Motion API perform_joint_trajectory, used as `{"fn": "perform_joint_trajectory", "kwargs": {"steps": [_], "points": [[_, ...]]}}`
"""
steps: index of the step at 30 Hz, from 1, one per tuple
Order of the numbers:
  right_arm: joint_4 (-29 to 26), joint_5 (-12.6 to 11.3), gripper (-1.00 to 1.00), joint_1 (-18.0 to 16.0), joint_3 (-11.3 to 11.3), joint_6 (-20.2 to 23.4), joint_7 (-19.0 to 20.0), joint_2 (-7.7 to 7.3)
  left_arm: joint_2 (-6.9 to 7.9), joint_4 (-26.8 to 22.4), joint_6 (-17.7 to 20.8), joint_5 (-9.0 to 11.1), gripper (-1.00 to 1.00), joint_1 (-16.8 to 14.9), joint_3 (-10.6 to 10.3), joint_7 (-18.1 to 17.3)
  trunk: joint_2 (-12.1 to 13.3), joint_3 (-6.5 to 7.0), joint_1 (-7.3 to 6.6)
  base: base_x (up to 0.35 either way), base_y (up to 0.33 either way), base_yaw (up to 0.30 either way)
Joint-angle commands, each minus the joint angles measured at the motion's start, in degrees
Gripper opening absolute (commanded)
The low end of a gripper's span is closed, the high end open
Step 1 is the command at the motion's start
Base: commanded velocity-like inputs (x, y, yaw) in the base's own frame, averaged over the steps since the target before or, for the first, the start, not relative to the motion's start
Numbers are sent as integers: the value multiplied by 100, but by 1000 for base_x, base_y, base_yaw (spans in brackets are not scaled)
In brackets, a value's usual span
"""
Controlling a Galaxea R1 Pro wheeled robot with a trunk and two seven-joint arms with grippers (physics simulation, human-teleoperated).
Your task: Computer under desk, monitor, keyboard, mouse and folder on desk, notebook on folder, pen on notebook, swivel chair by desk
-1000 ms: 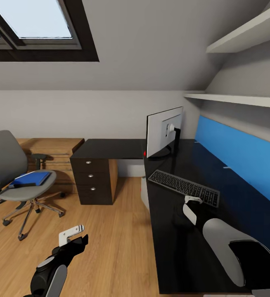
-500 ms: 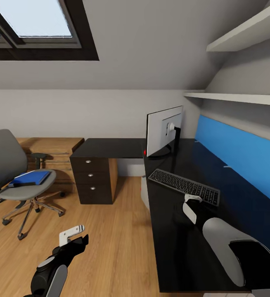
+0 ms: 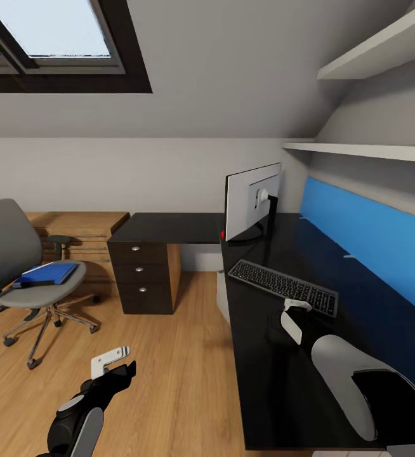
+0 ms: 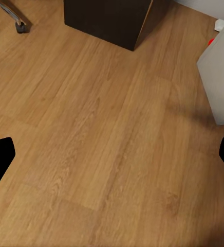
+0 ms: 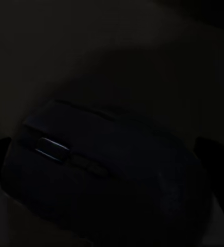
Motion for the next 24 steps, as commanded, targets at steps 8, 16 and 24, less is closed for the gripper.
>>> {"fn": "perform_joint_trajectory", "kwargs": {"steps": [8, 16, 24], "points": [[79, -26, -100, 2, 55, 48, -46, -5, 0, -8, 13, 62, 100, -6, -5, 55, -2, -7, 1, 0, 0, 0], [63, -26, -100, 2, 57, 46, -46, -5, 0, -8, 13, 62, 100, -5, 4, 55, -2, -7, 1, 0, 0, 0], [-235, -28, -100, 2, 69, 63, -54, 2, 0, -1, 13, 69, 100, -4, 4, 55, 279, 118, -153, 0, 0, 0]]}}
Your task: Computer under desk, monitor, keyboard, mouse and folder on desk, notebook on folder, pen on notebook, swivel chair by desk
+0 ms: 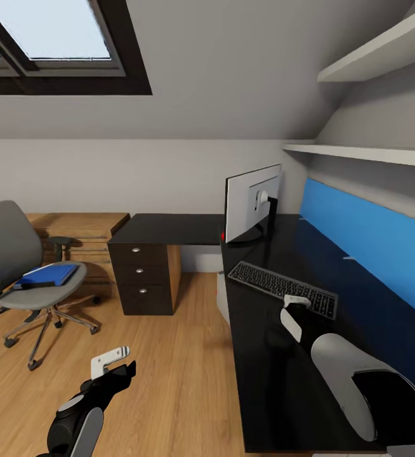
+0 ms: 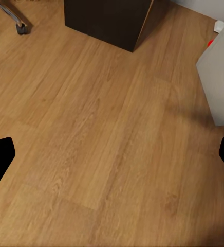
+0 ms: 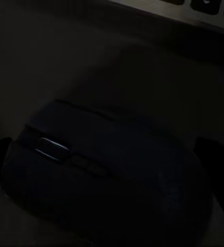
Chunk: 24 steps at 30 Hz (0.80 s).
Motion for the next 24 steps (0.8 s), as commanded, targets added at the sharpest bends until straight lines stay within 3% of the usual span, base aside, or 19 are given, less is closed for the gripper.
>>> {"fn": "perform_joint_trajectory", "kwargs": {"steps": [1, 8, 15, 18, 20, 21, 24], "points": [[-21, -58, -100, -1, 48, 33, -35, -1, 0, -8, 14, 61, 100, -4, -4, 54, 38, 12, -23, 0, 0, 0], [-50, -62, -100, -1, 58, 42, -40, 24, 0, -8, 15, 58, 100, -5, -4, 54, 319, 138, -177, 0, 0, 0], [-310, 0, -100, 28, 68, 95, -51, 299, 0, -7, 15, 52, 100, -4, 3, 54, 600, 264, -330, 0, 0, 0], [-532, 1, -100, 129, 68, 221, -51, 328, 0, -6, 20, 52, 100, -5, 4, 54, 720, 317, -396, 0, 0, 0], [-1481, 6, -100, 584, 68, 679, -51, 337, 0, -7, 19, 52, 100, -5, 5, 54, 800, 353, -440, 0, 0, 0], [-1685, 7, -100, 683, 68, 769, -51, 338, 0, -8, 20, 52, 100, -5, 5, 54, 840, 371, -462, 0, 0, 0], [-3271, 8, -100, 1464, 62, 1559, -48, 339, 0, -13, 18, 52, 100, -4, 5, 54, 961, 425, -528, 0, 0, 0]]}}
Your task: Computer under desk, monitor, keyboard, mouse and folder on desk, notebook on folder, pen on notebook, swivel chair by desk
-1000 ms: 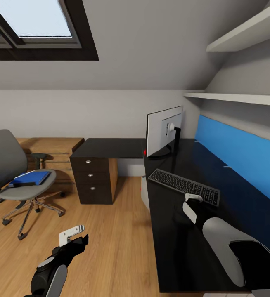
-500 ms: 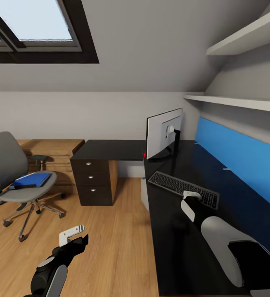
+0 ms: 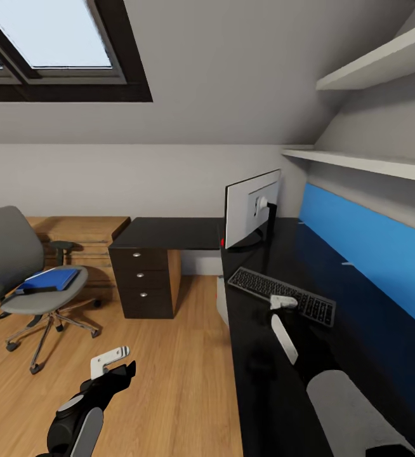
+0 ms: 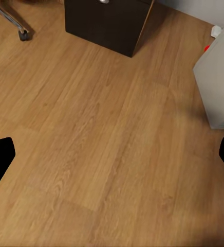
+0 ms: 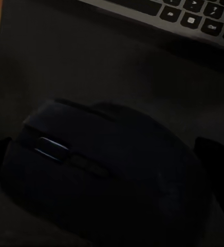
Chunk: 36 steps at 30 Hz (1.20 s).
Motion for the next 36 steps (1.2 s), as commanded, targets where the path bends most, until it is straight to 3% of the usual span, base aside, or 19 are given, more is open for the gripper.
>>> {"fn": "perform_joint_trajectory", "kwargs": {"steps": [1, 3, 10, 16, 36], "points": [[-235, -58, -100, 99, 15, 123, -53, -3, 0, -7, 13, 61, 100, -4, -4, 52, 38, 12, -22, 0, 0, 0], [-972, -65, -100, 447, 13, 429, -50, -3, 0, -8, 12, 61, 100, -5, -4, 52, 118, 48, -66, 0, 0, 0], [-1391, -116, -100, 649, 20, 569, -41, 10, 0, -8, 17, 61, 100, -3, -4, 52, 399, 174, -220, 0, 78, 0], [-1409, -119, -100, 656, -1, 552, -31, 10, 0, -8, 17, 62, 100, -4, -4, 52, 640, 281, -352, 0, 292, 4], [-1390, -113, -100, 656, -5, 530, -29, -1, 0, -2, 17, 69, 100, -4, -4, 52, 1442, 680, -791, 0, 306, 202]]}}
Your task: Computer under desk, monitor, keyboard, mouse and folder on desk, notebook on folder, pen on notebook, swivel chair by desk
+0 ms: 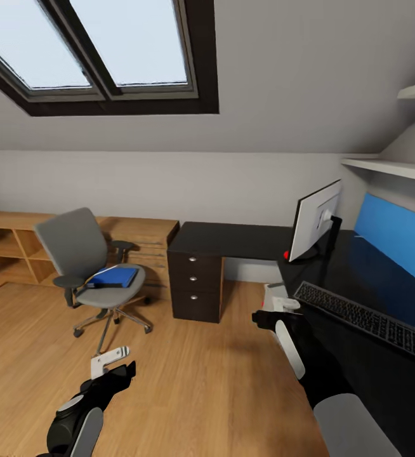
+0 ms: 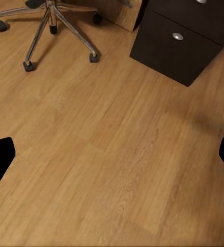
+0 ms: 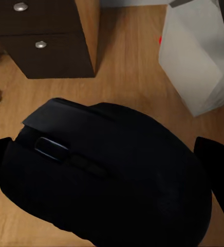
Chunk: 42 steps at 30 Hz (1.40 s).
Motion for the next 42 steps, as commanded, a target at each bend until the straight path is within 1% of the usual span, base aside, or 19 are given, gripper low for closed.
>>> {"fn": "perform_joint_trajectory", "kwargs": {"steps": [1, 5, 8, 14, 19, 28, 42], "points": [[-5, -60, -100, -5, 8, 16, -57, -1, 1, -5, 13, 60, 100, -4, -3, 50, 37, 12, -22, 0, 306, 27], [-2, -58, -100, -5, 8, 16, -57, -1, 1, -9, 13, 57, 100, -4, -3, 50, 197, 84, -110, 13, 306, 11], [-2, -58, -100, -5, 8, 16, -56, -2, 1, -7, 13, 55, 100, -4, -3, 50, 197, 84, -110, 83, 290, 3], [4, -57, -100, -5, 8, 16, -55, -7, 1, -3, 5, 44, 100, -5, -5, 54, 197, 84, -110, 92, 36, 0], [41, -28, -100, -5, 15, -144, -53, -2, 1, 5, 4, 43, 100, -6, -12, 59, 197, 84, -110, 324, 0, 0], [43, -32, -100, 28, 23, -159, -57, -2, 1, 6, 4, 43, 100, -4, -12, 55, 197, 84, -110, 328, 52, 0], [34, -62, -100, 33, 36, -151, -66, 29, 1, 4, 4, 43, 100, -4, -12, 54, 197, 84, -110, 328, 121, 0]]}}
